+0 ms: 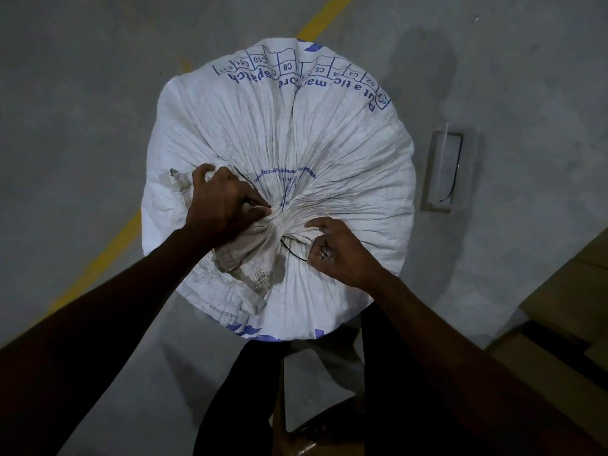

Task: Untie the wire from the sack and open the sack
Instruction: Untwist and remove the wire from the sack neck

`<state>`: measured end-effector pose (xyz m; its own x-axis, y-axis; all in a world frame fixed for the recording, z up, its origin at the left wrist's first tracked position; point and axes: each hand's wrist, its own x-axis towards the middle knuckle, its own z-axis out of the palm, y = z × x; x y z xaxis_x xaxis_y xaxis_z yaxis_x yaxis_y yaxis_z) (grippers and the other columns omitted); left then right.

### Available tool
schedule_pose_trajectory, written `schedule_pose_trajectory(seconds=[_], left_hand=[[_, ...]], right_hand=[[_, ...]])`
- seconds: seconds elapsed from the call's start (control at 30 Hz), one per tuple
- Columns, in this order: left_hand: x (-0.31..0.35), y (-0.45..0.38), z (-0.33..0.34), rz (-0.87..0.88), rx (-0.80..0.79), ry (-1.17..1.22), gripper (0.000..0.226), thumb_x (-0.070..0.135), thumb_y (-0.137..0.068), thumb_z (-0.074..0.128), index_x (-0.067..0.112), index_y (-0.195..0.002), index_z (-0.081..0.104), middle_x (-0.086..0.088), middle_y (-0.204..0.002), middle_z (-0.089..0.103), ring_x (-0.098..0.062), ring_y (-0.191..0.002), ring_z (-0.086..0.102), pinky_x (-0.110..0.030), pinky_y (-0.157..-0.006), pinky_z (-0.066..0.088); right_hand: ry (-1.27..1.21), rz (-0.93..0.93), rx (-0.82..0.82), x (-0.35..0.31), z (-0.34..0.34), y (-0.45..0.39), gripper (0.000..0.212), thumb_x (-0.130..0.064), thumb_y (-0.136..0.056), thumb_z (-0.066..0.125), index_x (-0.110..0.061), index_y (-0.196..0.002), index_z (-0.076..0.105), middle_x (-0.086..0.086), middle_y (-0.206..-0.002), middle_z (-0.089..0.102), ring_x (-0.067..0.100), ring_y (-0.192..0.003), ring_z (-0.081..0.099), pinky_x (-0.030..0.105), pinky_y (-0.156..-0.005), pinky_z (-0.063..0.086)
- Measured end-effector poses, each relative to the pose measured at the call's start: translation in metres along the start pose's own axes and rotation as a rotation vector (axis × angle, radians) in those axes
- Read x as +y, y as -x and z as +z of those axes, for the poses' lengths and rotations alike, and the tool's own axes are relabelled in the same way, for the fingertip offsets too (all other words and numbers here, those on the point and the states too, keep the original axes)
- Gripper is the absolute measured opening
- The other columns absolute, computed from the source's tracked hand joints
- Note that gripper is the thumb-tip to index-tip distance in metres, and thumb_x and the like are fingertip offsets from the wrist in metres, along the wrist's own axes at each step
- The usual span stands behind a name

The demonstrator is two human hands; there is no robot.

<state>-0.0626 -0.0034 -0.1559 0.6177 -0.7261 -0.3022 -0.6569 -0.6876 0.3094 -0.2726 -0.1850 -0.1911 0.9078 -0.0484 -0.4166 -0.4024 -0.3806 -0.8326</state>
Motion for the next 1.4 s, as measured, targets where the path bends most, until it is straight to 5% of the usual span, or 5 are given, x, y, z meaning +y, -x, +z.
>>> schedule_pose_trajectory(seconds=[0.07,0.23,0.5,0.63,1.4], left_hand=[[0.002,-0.003,-0.001,-0.037,-0.012,-0.023,0.038,0.072,-0.079,0.062,0.04,-0.085,0.082,0.013,-0.088,0.079,-0.019,-0.103,0.059,-0.046,-0.109,0.019],[0.017,-0.01,-0.003,-0.197,-0.076,-0.061,0.036,0.069,-0.072,0.066,0.036,-0.078,0.08,0.009,-0.075,0.07,-0.019,-0.107,0.058,-0.049,-0.113,0.02],[0.026,-0.013,-0.005,-0.294,-0.112,-0.1,0.025,0.054,-0.07,0.08,0.029,-0.071,0.076,0.008,-0.071,0.068,-0.021,-0.105,0.06,-0.051,-0.115,0.021],[0.028,-0.011,-0.006,-0.298,-0.13,-0.109,0.026,0.053,-0.072,0.08,0.028,-0.072,0.075,0.007,-0.074,0.07,-0.022,-0.105,0.06,-0.052,-0.116,0.02],[0.029,-0.003,-0.003,-0.342,-0.068,-0.088,0.028,0.052,-0.081,0.075,0.026,-0.071,0.077,0.005,-0.079,0.072,-0.023,-0.104,0.062,-0.05,-0.115,0.021]], right_hand=[[-0.041,0.013,-0.001,-0.003,-0.006,-0.002,0.004,-0.009,-0.077,0.081,-0.012,-0.078,0.078,0.002,-0.13,0.063,-0.002,-0.095,0.055,0.028,-0.1,0.044],[-0.212,0.118,0.045,-0.013,-0.011,0.0,0.051,-0.002,-0.077,0.084,-0.006,-0.122,0.06,-0.006,-0.076,0.076,0.026,-0.08,0.06,0.027,-0.071,0.046],[0.019,0.017,0.003,0.002,-0.013,0.001,0.012,-0.017,-0.08,0.086,-0.009,-0.085,0.078,0.007,-0.133,0.06,0.024,-0.107,0.059,0.027,-0.089,0.042],[0.132,-0.05,-0.039,0.007,-0.013,0.004,0.012,-0.012,-0.084,0.081,-0.007,-0.089,0.072,0.014,-0.135,0.056,0.026,-0.123,0.053,0.03,-0.097,0.042],[0.204,-0.073,0.009,0.004,-0.009,0.005,0.009,-0.01,-0.088,0.077,-0.004,-0.091,0.071,0.016,-0.134,0.058,0.03,-0.125,0.053,0.026,-0.101,0.036]])
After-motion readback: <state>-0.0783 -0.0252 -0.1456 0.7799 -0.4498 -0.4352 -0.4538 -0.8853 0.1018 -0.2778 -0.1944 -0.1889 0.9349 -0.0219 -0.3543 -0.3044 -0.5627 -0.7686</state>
